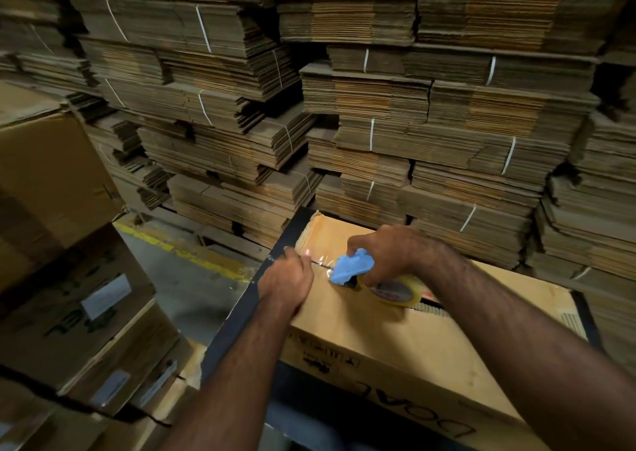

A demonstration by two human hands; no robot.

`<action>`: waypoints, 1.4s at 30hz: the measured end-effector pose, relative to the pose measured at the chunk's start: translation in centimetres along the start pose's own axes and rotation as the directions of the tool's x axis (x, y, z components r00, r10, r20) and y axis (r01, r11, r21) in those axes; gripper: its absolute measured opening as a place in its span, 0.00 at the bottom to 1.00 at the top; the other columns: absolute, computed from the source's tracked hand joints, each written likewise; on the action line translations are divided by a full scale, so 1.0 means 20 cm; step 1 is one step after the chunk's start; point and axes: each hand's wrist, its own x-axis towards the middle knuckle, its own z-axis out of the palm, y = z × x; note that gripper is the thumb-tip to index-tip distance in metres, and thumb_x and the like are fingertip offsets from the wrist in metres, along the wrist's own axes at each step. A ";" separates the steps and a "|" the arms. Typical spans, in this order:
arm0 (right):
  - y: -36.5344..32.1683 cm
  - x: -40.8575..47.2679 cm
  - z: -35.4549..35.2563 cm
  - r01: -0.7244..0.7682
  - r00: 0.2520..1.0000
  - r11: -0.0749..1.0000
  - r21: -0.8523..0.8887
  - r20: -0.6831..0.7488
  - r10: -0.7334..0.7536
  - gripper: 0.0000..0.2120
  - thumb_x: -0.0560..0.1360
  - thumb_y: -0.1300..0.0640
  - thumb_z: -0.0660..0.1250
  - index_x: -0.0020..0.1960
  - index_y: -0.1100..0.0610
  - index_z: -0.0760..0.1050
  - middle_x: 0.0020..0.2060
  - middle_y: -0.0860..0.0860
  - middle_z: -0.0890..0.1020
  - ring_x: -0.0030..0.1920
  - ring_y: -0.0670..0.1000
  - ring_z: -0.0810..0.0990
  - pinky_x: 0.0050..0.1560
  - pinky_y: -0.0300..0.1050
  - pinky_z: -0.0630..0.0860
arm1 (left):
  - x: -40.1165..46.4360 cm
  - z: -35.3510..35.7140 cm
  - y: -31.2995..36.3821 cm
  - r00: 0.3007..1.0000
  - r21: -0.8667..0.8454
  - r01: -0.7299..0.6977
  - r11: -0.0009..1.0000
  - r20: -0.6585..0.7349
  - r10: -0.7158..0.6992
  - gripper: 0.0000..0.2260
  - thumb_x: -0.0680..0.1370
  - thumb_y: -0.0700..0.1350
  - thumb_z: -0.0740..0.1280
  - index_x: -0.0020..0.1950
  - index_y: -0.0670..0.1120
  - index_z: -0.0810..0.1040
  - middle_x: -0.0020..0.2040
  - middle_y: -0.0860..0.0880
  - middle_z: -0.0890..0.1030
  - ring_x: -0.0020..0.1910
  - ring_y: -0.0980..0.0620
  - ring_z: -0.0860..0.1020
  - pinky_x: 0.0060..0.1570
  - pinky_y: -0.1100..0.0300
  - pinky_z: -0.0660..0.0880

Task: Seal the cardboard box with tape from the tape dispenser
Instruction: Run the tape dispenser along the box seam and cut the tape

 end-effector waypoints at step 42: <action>0.26 -0.17 0.06 -0.033 0.999 0.998 0.055 0.043 0.030 0.33 0.69 0.42 0.70 0.73 0.38 0.68 0.64 0.43 0.79 0.61 0.50 0.77 0.58 0.49 0.77 | 0.21 0.05 0.00 0.950 0.373 -0.308 0.875 0.067 0.306 0.30 0.82 0.59 0.39 0.79 0.44 0.37 0.79 0.44 0.33 0.78 0.48 0.34 0.75 0.37 0.44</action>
